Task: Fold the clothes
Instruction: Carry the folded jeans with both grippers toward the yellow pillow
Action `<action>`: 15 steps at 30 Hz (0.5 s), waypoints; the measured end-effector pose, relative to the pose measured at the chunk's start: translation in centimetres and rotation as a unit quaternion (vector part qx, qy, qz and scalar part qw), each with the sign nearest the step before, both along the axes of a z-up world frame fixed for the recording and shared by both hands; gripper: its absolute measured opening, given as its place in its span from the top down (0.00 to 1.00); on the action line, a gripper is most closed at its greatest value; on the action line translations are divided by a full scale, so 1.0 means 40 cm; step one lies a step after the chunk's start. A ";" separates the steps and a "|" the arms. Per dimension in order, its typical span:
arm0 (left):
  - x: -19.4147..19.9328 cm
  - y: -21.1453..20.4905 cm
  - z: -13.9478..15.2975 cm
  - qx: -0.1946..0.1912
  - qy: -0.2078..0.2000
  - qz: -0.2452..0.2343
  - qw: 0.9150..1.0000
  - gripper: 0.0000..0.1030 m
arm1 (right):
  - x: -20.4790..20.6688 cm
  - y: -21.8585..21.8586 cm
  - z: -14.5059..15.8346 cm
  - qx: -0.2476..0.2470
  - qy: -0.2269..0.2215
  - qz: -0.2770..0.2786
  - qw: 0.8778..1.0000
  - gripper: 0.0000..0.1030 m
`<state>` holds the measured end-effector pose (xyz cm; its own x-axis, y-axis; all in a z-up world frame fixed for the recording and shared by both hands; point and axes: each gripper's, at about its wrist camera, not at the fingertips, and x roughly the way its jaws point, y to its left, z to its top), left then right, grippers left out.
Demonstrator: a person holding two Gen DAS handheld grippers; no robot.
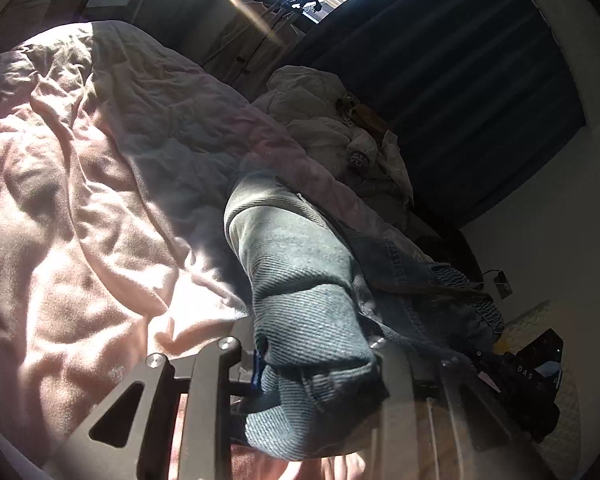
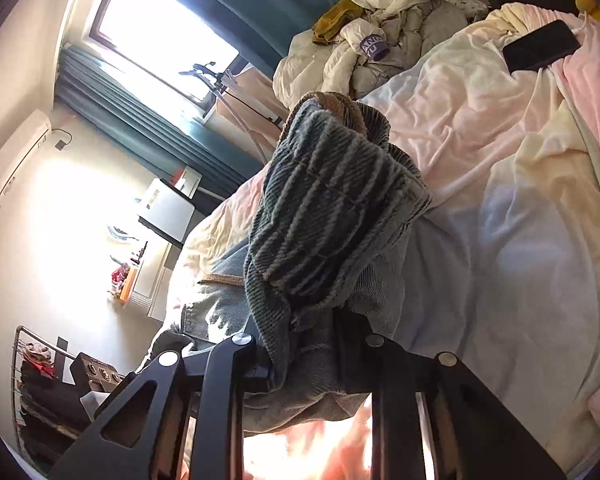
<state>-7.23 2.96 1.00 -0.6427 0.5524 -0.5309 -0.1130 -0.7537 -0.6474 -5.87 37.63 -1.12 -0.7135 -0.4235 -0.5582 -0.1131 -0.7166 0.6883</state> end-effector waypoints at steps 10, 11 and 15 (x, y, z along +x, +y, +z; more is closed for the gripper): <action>0.095 0.131 0.172 0.001 0.044 -0.035 0.998 0.75 | 0.117 0.064 0.162 0.014 0.043 -0.025 0.999 0.81; 0.102 0.150 0.188 0.001 0.051 -0.040 0.998 0.75 | 0.129 0.076 0.178 0.014 0.048 -0.030 0.998 0.81; 0.128 0.233 0.245 0.004 0.075 -0.063 0.995 0.75 | 0.206 0.180 0.263 0.016 0.070 -0.053 0.996 0.81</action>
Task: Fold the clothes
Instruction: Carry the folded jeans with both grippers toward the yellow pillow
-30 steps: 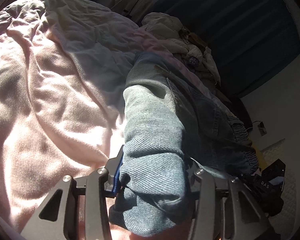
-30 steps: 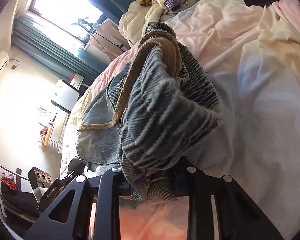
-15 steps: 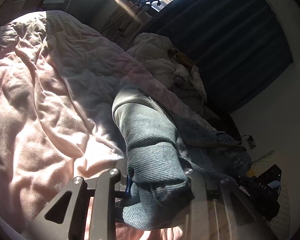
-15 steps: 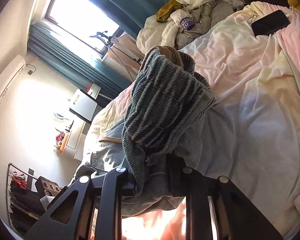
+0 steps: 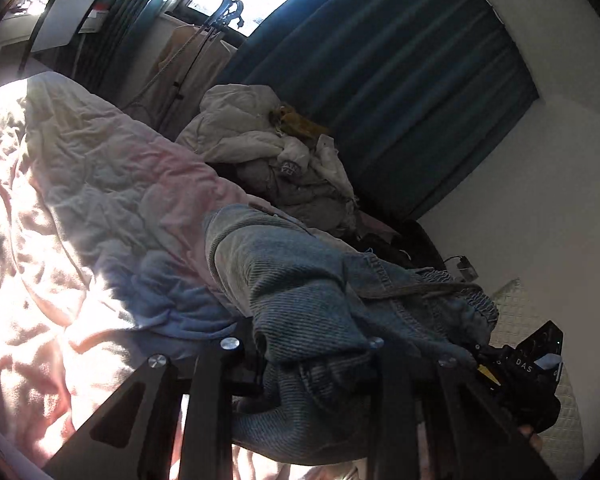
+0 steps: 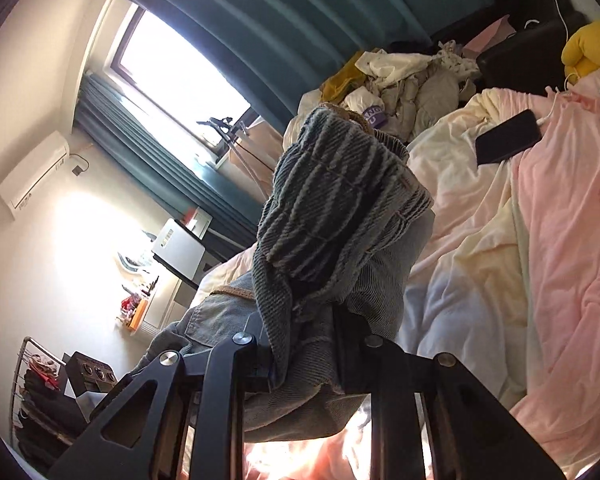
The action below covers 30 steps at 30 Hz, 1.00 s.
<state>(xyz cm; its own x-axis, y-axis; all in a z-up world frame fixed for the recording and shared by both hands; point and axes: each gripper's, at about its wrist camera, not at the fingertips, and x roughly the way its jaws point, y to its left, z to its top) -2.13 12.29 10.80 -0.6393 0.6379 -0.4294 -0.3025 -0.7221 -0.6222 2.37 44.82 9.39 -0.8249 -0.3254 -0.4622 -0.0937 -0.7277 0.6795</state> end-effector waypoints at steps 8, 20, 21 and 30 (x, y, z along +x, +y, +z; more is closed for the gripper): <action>0.052 0.202 0.072 0.006 0.031 -0.062 0.998 0.75 | 0.173 0.182 0.108 0.013 0.032 -0.059 0.998 0.81; 0.137 0.538 0.086 0.010 0.053 -0.160 0.986 0.74 | 0.433 0.439 0.170 0.045 0.046 -0.147 0.987 0.81; 0.136 0.567 0.079 0.010 0.050 -0.167 0.985 0.74 | 0.443 0.461 0.167 0.047 0.046 -0.154 0.986 0.81; 0.102 0.799 0.015 -0.011 0.047 -0.224 0.973 0.74 | 0.486 0.649 0.100 0.062 0.043 -0.203 0.976 0.81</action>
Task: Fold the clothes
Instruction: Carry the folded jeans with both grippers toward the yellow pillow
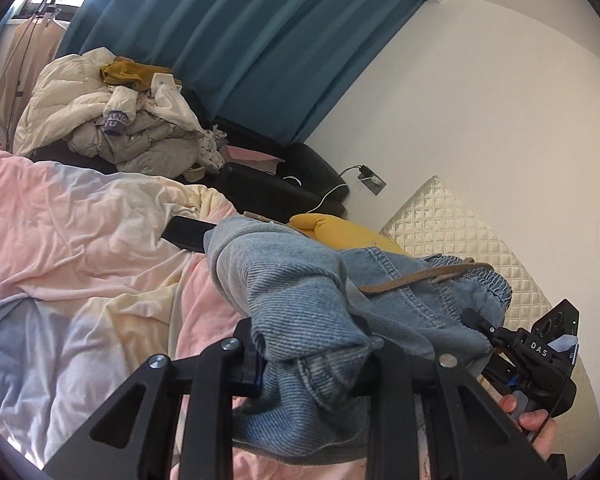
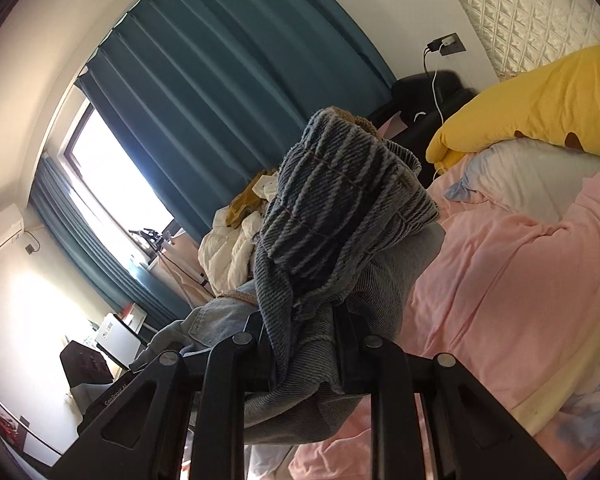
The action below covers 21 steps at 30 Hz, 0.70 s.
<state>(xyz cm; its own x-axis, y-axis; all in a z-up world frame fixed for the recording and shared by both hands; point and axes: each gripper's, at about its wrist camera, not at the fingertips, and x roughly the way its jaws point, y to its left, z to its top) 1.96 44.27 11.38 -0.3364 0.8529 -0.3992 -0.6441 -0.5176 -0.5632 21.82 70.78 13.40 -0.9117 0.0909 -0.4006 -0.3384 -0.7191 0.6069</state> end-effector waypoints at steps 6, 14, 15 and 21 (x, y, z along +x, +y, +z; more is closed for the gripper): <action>-0.036 0.111 -0.076 -0.006 0.016 -0.029 0.999 0.75 | 0.007 0.069 -0.125 0.001 0.004 -0.033 0.999 0.81; -0.102 0.150 -0.239 -0.047 0.001 -0.094 0.994 0.74 | 0.002 0.069 -0.314 -0.032 -0.045 -0.047 0.997 0.81; -0.106 0.149 -0.253 -0.051 -0.001 -0.103 0.993 0.74 | 0.005 0.065 -0.335 -0.037 -0.051 -0.050 0.997 0.81; -0.108 0.155 -0.371 -0.106 -0.017 -0.132 0.985 0.71 | 0.037 0.066 -0.491 -0.114 -0.090 -0.071 0.987 0.75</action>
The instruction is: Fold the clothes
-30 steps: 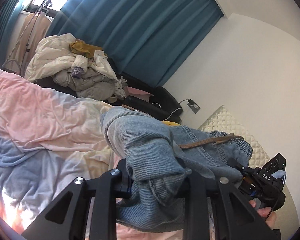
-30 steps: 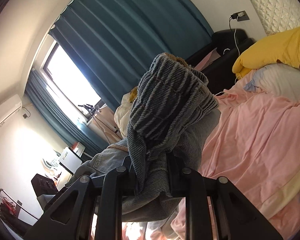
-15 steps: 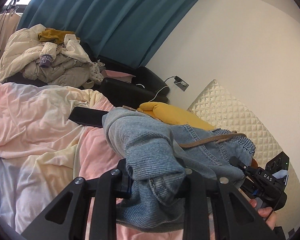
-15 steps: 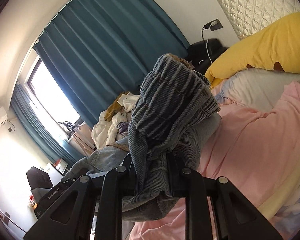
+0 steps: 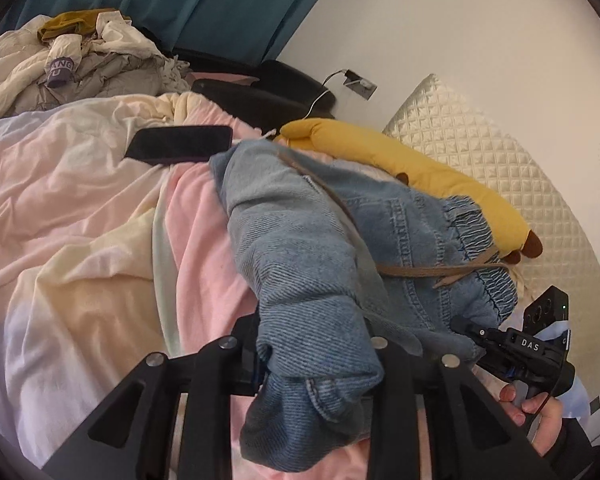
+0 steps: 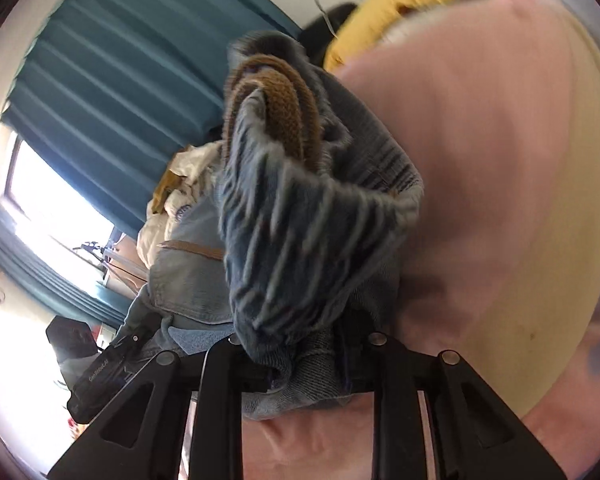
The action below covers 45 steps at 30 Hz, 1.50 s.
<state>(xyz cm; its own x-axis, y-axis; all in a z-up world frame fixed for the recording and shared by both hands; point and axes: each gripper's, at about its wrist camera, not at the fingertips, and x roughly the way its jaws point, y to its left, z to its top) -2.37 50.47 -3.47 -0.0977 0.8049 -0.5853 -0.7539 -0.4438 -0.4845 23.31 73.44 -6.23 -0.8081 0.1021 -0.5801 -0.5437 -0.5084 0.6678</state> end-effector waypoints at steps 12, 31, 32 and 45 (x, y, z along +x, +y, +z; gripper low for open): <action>0.050 -0.014 0.033 -0.069 0.047 0.005 0.997 0.56 | -0.018 -0.049 0.052 0.058 -0.079 -0.014 0.995 0.63; 0.281 -0.308 0.410 -0.037 0.189 0.057 0.980 0.32 | 0.084 -0.294 0.394 0.163 -0.075 -0.041 0.983 0.31; 0.296 -0.328 0.425 -0.037 0.196 0.064 0.978 0.31 | 0.105 -0.316 0.405 0.173 -0.074 -0.037 0.982 0.30; 0.424 -0.523 0.505 -0.032 0.221 0.099 0.970 0.05 | 0.179 -0.603 0.478 0.265 -0.080 0.003 0.961 0.15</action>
